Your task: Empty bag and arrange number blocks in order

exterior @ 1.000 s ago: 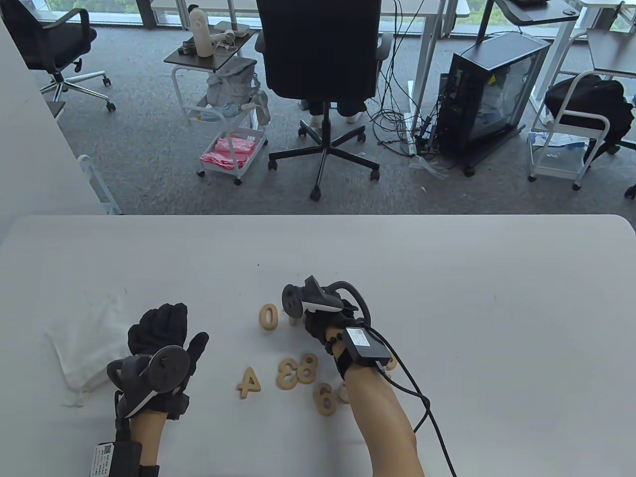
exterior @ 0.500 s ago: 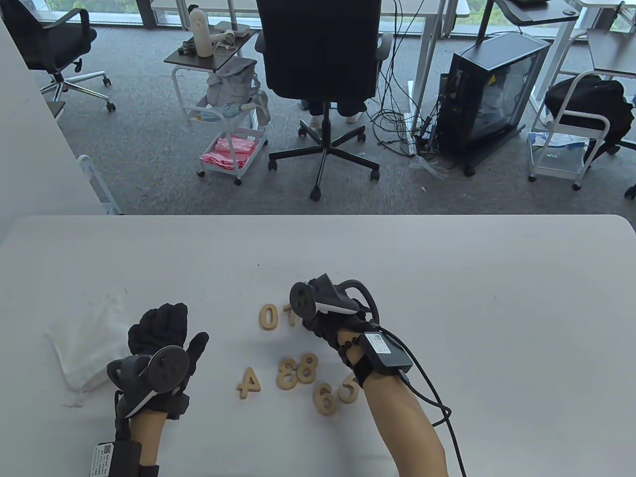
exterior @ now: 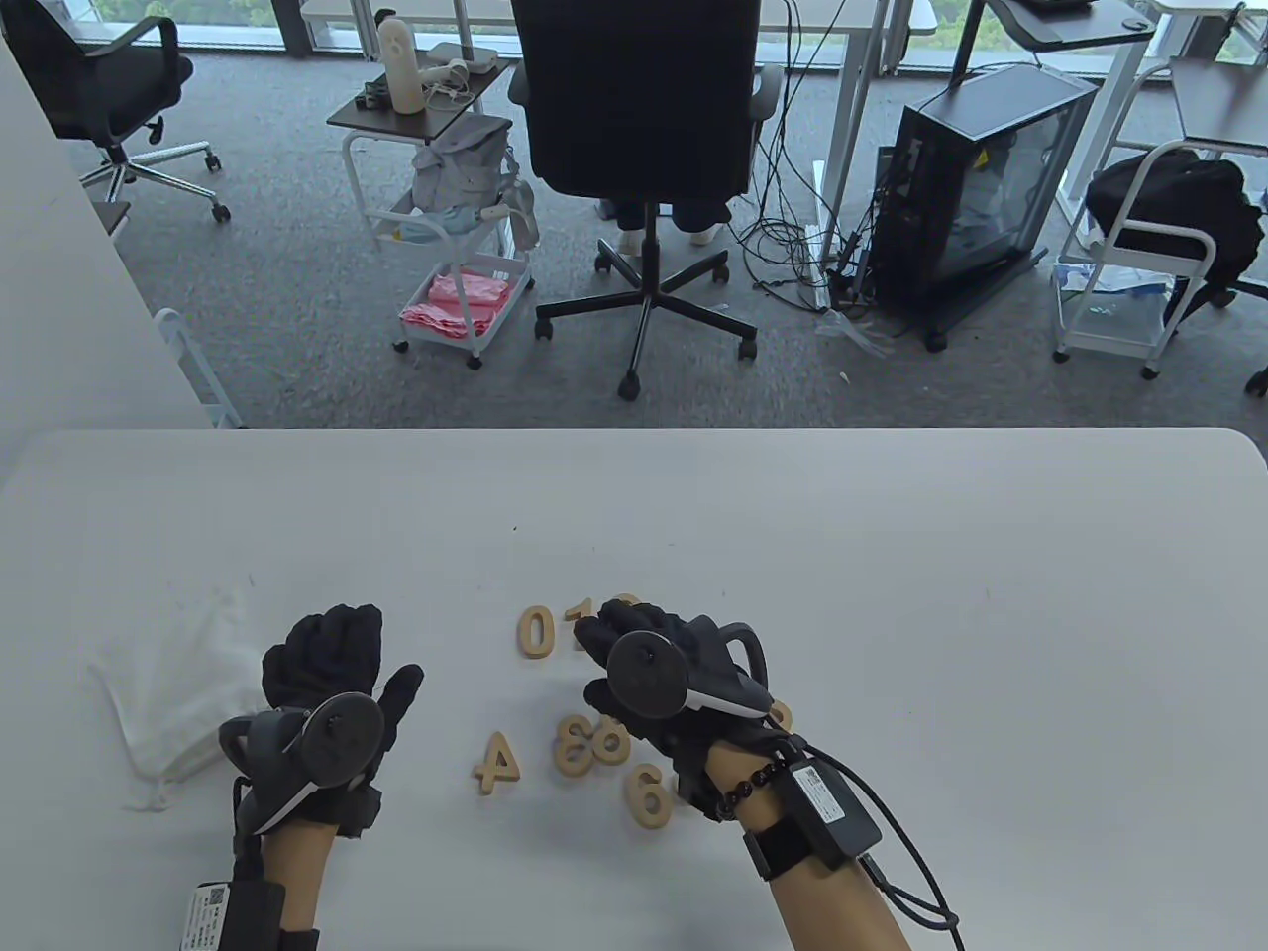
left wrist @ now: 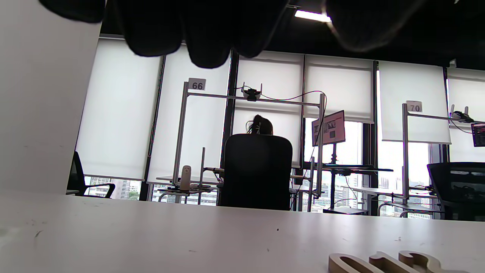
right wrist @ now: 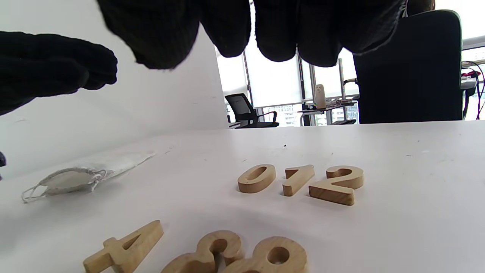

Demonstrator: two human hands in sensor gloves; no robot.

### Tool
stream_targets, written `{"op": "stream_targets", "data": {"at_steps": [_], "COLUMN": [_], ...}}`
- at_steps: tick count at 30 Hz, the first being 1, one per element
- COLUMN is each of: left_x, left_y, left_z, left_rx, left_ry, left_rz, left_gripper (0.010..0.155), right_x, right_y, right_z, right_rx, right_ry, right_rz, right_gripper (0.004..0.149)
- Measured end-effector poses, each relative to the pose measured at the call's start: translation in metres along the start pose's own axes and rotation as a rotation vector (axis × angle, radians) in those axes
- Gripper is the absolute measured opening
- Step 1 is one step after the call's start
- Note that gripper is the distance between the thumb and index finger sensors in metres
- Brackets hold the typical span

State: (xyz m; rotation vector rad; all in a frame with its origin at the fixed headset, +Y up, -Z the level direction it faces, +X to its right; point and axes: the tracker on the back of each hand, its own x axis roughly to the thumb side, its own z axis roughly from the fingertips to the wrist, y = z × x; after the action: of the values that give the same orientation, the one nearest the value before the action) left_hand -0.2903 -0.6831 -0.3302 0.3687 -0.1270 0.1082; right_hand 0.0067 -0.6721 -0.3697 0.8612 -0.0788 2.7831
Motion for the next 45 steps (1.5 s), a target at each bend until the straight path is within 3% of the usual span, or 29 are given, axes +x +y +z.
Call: {"op": "stream_targets", "data": {"at_steps": [5, 14, 22, 37, 42, 45], "left_x": [0.002, 0.003, 0.002, 0.002, 0.002, 0.001], "left_y": [-0.001, -0.001, -0.001, -0.001, 0.0, 0.001], "left_z": [0.0, 0.001, 0.002, 0.003, 0.003, 0.003], "left_rx": [-0.003, 0.008, 0.015, 0.017, 0.017, 0.018], "left_ry": [-0.01, -0.015, -0.007, -0.013, -0.009, -0.004], "left_rz": [0.0, 0.005, 0.007, 0.008, 0.009, 0.012], "left_gripper": [0.075, 0.075, 0.075, 0.074, 0.074, 0.074], "right_x": [0.017, 0.042, 0.048, 0.052, 0.05, 0.045], "right_y": [0.008, 0.067, 0.106, 0.113, 0.113, 0.103], "right_z": [0.001, -0.019, -0.027, -0.025, -0.024, -0.023], "right_rx": [0.02, 0.315, 0.44, 0.374, 0.349, 0.298], "right_ry": [0.005, -0.038, -0.061, -0.087, -0.092, -0.063], "right_rz": [0.047, 0.192, 0.323, 0.358, 0.327, 0.221], "right_gripper": [0.065, 0.071, 0.072, 0.066, 0.064, 0.063]}}
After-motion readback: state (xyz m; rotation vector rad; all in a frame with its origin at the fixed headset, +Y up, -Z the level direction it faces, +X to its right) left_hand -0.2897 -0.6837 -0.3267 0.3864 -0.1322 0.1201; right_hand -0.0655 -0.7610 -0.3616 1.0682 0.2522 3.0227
